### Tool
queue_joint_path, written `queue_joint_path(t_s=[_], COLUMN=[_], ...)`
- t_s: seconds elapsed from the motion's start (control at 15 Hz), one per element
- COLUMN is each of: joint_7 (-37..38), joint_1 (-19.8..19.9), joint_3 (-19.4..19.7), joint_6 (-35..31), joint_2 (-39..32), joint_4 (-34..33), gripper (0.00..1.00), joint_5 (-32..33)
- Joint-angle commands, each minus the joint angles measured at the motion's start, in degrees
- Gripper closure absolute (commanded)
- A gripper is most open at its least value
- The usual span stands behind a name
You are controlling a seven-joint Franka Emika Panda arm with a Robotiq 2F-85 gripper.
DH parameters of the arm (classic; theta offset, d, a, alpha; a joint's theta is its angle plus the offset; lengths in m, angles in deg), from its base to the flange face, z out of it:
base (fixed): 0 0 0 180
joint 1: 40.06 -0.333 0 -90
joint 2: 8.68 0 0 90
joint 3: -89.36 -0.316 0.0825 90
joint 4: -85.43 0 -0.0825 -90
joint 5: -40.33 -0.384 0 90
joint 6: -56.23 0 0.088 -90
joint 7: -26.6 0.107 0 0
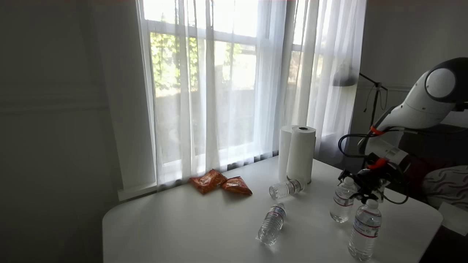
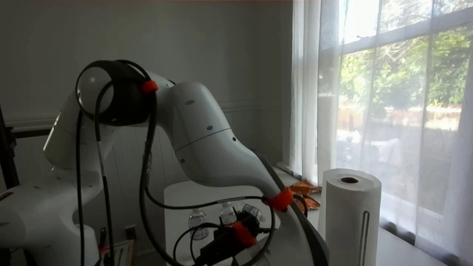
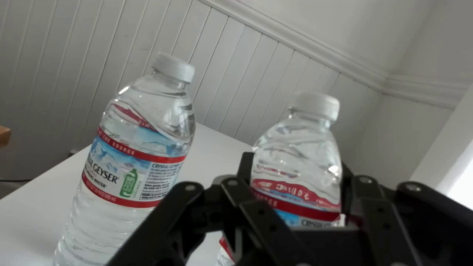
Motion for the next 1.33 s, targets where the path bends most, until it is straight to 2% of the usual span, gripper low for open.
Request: queue_joint_path(t_s=[0.0,0.73,0.8,0.87,1.13,1.27], joint_7=[-0.71,0.04,0.42,0.64,0.96,1.56], joint_1=[1.02,1.22,1.1,0.97,0.49,-0.28], joint_3=[0.55,1.1,1.46,1.8,3.06,3.88], joint_6=[6.3,14.04,14.25,14.29,14.94,14.81], joint_2=[-3.69,-12.66,-12.83,-13.03,-11.98,-10.25], joint_4=[-2.98,-7.49,-7.49,-7.54,-7.18,-6.18], gripper=[0.77,0.77,0.41,0.25,0.0,0.0], joint_5=[-2.58,-6.56,-7.03,-7.35,-7.89,-7.66])
